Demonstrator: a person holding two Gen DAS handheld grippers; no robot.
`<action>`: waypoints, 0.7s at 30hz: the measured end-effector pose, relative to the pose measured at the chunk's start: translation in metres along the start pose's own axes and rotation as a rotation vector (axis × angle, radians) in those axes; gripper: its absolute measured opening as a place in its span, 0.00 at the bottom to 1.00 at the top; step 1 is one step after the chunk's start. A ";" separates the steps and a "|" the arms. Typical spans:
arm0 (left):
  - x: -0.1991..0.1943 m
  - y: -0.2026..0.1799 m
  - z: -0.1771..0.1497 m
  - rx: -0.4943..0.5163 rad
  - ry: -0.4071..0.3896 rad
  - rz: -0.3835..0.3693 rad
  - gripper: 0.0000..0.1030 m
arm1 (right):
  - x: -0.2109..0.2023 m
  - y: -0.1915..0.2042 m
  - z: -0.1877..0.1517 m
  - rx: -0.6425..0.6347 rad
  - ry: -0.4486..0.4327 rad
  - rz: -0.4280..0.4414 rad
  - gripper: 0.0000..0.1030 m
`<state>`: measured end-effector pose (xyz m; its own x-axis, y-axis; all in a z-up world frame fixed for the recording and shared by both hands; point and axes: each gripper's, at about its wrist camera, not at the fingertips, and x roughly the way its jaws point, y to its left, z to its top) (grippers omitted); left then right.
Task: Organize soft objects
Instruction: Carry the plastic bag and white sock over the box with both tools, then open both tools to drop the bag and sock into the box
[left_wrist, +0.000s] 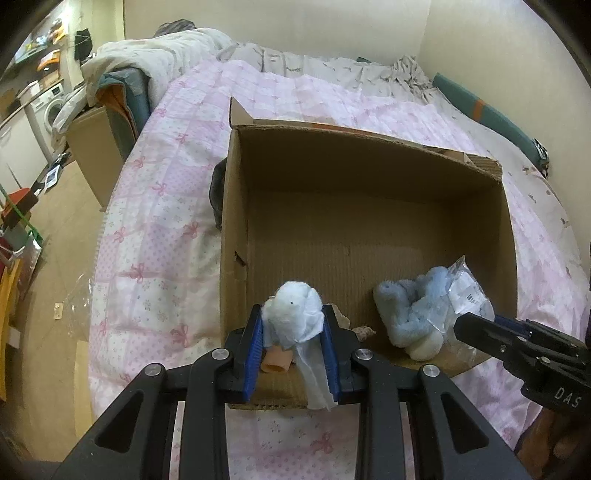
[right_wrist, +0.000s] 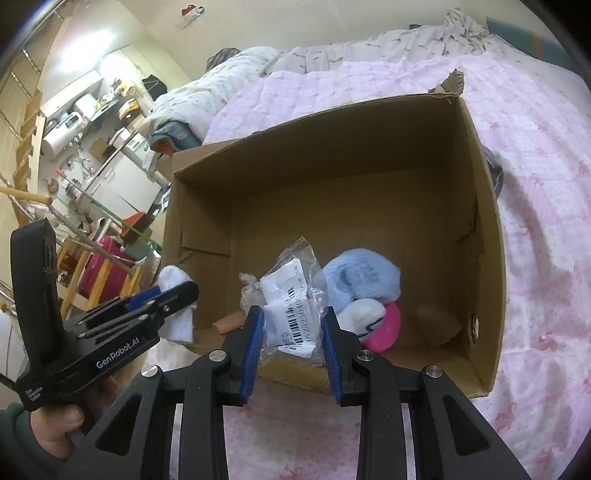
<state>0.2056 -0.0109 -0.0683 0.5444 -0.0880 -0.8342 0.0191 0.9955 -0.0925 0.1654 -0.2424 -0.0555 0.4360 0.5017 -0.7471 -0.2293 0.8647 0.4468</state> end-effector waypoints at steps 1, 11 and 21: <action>-0.001 0.000 0.000 -0.003 -0.001 -0.001 0.25 | -0.001 0.000 0.000 -0.002 -0.004 0.000 0.31; -0.019 -0.006 0.004 0.018 -0.093 0.058 0.67 | -0.012 -0.004 0.005 0.034 -0.061 0.020 0.73; -0.031 -0.002 0.012 0.020 -0.093 0.096 0.68 | -0.035 -0.002 0.007 0.020 -0.186 0.004 1.00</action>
<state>0.1988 -0.0098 -0.0361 0.6203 0.0104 -0.7843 -0.0207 0.9998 -0.0032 0.1567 -0.2620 -0.0269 0.5888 0.4902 -0.6427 -0.2142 0.8613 0.4607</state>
